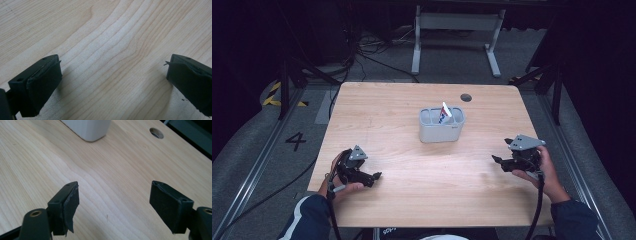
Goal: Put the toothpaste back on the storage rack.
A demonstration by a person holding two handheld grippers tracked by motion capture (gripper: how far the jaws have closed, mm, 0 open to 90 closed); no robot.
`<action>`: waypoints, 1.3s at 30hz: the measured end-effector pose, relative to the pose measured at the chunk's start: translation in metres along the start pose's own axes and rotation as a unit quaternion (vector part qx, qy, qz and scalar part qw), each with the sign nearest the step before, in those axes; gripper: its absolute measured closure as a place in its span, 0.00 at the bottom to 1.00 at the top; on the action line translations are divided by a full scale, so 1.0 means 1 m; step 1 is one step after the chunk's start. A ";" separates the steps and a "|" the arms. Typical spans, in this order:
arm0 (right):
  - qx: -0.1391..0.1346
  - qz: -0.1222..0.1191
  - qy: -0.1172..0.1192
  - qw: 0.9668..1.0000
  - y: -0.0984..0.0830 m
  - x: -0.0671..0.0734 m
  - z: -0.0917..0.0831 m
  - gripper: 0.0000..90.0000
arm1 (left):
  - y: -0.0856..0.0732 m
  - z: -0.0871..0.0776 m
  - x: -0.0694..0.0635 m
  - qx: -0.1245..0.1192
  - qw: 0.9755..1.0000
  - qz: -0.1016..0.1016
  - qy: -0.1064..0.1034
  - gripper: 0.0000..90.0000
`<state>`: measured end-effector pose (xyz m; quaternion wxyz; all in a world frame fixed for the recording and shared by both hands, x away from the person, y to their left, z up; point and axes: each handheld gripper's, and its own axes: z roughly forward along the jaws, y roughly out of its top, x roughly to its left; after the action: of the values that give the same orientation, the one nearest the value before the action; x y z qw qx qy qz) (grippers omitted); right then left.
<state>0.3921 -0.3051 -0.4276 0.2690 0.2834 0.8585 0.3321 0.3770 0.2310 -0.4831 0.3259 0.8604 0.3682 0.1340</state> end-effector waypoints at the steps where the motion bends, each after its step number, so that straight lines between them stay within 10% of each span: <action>1: 0.000 0.000 0.000 1.000 0.000 0.000 0.000 0.27 | 0.000 0.000 0.000 0.000 1.000 0.000 0.000 0.00; 26: 0.019 0.133 0.017 0.991 -0.082 -0.011 -0.006 0.22 | 0.000 0.000 0.000 0.000 1.000 -0.002 -0.001 0.00; 39: 0.021 0.170 0.022 0.985 -0.091 -0.015 -0.004 0.20 | 0.000 0.000 -0.001 0.000 1.000 -0.003 0.006 0.00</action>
<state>0.3717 -0.3728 -0.4866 0.1839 0.4236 0.8103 0.3606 0.3768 0.2299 -0.4832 0.3242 0.8584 0.3730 0.1376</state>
